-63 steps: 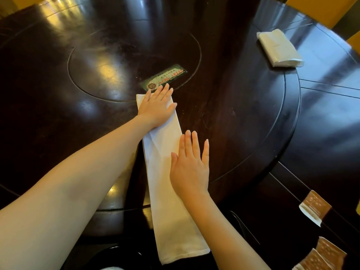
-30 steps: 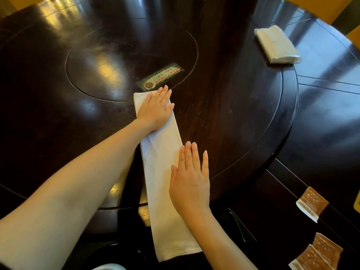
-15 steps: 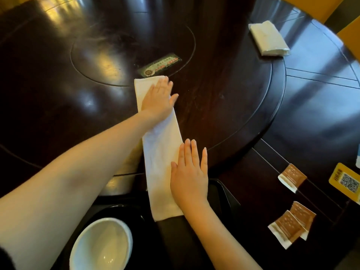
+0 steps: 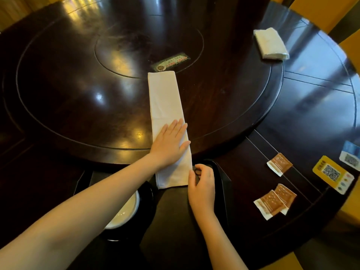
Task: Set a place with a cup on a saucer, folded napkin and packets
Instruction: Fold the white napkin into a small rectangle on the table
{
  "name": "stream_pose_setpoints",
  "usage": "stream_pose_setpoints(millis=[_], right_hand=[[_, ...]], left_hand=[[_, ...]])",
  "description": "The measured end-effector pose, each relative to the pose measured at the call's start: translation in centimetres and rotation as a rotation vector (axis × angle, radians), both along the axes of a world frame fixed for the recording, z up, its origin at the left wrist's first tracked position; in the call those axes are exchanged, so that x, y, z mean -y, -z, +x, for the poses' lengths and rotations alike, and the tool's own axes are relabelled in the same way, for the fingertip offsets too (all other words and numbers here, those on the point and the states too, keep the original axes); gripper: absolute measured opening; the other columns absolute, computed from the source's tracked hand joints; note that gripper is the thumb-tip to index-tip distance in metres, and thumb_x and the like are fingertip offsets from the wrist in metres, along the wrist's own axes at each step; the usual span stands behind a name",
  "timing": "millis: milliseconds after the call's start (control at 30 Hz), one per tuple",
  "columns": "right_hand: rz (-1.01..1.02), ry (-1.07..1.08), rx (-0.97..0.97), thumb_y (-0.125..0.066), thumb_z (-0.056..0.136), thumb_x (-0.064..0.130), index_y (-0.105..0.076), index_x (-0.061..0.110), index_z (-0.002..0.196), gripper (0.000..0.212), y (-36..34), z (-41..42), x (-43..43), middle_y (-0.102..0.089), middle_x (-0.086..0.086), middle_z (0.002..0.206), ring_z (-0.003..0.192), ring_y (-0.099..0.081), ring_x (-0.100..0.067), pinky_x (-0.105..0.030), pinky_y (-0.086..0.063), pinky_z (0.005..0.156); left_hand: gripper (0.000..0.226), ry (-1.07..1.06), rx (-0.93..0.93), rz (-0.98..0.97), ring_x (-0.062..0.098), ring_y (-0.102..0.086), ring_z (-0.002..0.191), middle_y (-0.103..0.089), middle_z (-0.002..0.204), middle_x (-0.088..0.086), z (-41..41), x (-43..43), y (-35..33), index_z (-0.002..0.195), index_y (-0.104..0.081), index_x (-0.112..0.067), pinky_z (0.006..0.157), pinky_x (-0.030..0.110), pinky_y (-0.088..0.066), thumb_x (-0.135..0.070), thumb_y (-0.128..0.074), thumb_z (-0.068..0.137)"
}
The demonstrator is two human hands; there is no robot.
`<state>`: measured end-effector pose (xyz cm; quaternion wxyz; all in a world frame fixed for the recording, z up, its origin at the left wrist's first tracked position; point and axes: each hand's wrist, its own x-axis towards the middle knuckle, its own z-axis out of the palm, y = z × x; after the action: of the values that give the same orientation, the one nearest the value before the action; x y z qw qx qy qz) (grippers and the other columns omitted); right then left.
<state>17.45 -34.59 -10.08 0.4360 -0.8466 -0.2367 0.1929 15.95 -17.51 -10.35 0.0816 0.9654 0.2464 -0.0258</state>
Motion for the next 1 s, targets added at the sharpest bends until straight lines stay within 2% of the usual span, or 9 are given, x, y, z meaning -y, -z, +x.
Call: stream_pose_setpoints(millis=[100,200,367,433,567,667,767,867,1000], right_hand=[[-0.048,-0.093,-0.051,-0.049,0.095,0.027,-0.058,0.017,0.108,0.020,0.0,0.9,-0.4,-0.057,0.004,0.097,0.084,-0.055,-0.005,-0.015,-0.044,0.066],[-0.082,-0.131,-0.172,-0.049,0.094,0.027,-0.060,0.011,0.092,0.019,-0.2,1.5,-0.8,-0.059,-0.001,0.080,0.072,-0.055,-0.014,-0.033,-0.048,0.066],[-0.062,-0.096,-0.380,-0.052,0.092,0.028,-0.057,0.010,0.070,0.028,-0.8,2.4,-1.1,-0.050,-0.001,0.062,0.059,-0.046,-0.015,-0.033,-0.039,0.059],[-0.015,-0.070,-0.488,-0.054,0.091,0.029,-0.053,0.012,0.064,0.033,-1.3,2.7,-1.2,-0.044,0.001,0.056,0.054,-0.043,-0.012,-0.026,-0.039,0.052],[0.071,0.010,-0.633,-0.058,0.089,0.016,-0.064,0.010,0.092,0.009,-2.8,2.7,-1.7,-0.065,-0.005,0.082,0.070,-0.060,-0.017,-0.023,-0.046,0.052],[0.131,0.100,-0.690,-0.060,0.088,0.014,-0.059,0.012,0.105,0.017,-4.0,2.9,-2.2,-0.064,-0.007,0.097,0.078,-0.064,-0.019,-0.026,-0.051,0.058],[0.130,0.090,-0.659,-0.060,0.088,0.016,-0.055,0.016,0.104,0.017,-5.4,3.3,-2.9,-0.061,-0.004,0.096,0.073,-0.063,-0.016,-0.025,-0.053,0.060],[0.125,-0.018,-0.570,-0.055,0.091,0.019,-0.059,0.016,0.104,0.013,-6.7,4.0,-3.8,-0.062,-0.004,0.099,0.075,-0.061,-0.015,-0.022,-0.050,0.057],[0.137,-0.142,-0.447,-0.039,0.096,0.014,-0.063,0.017,0.100,0.025,-8.7,5.1,-5.2,-0.062,-0.003,0.099,0.083,-0.062,-0.017,-0.021,-0.048,0.059]], left_hand=[[0.066,0.004,0.015,0.031,0.020,0.000,0.146,-0.006,0.159,0.006,-0.5,0.8,0.2,0.149,-0.007,-0.016,0.116,0.038,0.002,-0.052,-0.019,0.095],[0.071,-0.006,-0.008,0.028,0.021,0.002,0.146,-0.004,0.159,0.006,-0.6,0.8,0.1,0.149,-0.005,-0.016,0.116,0.040,0.001,-0.057,-0.019,0.093],[0.077,0.049,-0.070,-0.027,0.021,0.007,0.146,0.003,0.159,0.005,-1.5,1.2,-0.7,0.149,0.000,-0.017,0.115,0.039,0.005,-0.062,-0.023,0.090],[0.079,0.106,-0.051,-0.131,0.018,0.007,0.146,0.003,0.159,0.004,-2.6,1.9,-1.6,0.149,0.000,-0.019,0.114,0.035,0.007,-0.064,-0.023,0.088],[0.088,0.225,-0.096,-0.272,0.012,0.006,0.145,0.003,0.159,-0.001,-6.2,3.4,-3.6,0.149,0.000,-0.022,0.115,0.028,0.004,-0.075,-0.021,0.082],[0.095,0.266,-0.162,-0.195,0.009,0.008,0.143,0.011,0.155,-0.005,-8.4,4.0,-4.6,0.148,0.006,-0.022,0.116,0.028,0.001,-0.071,-0.039,0.080],[0.073,0.146,-0.037,-0.178,0.015,-0.021,0.142,-0.018,0.157,-0.001,-9.1,4.1,-5.7,0.148,-0.013,-0.020,0.116,0.031,-0.021,-0.036,-0.053,0.089],[0.043,-0.012,0.184,-0.216,0.021,-0.054,0.119,-0.057,0.132,0.002,-9.3,3.1,-7.3,0.130,-0.050,-0.018,0.095,0.027,-0.042,-0.014,-0.053,0.087],[0.028,-0.022,0.385,-0.202,0.025,-0.065,0.096,-0.070,0.106,0.006,-8.9,0.8,-9.9,0.108,-0.065,-0.011,0.078,0.027,-0.046,-0.003,-0.060,0.082]])
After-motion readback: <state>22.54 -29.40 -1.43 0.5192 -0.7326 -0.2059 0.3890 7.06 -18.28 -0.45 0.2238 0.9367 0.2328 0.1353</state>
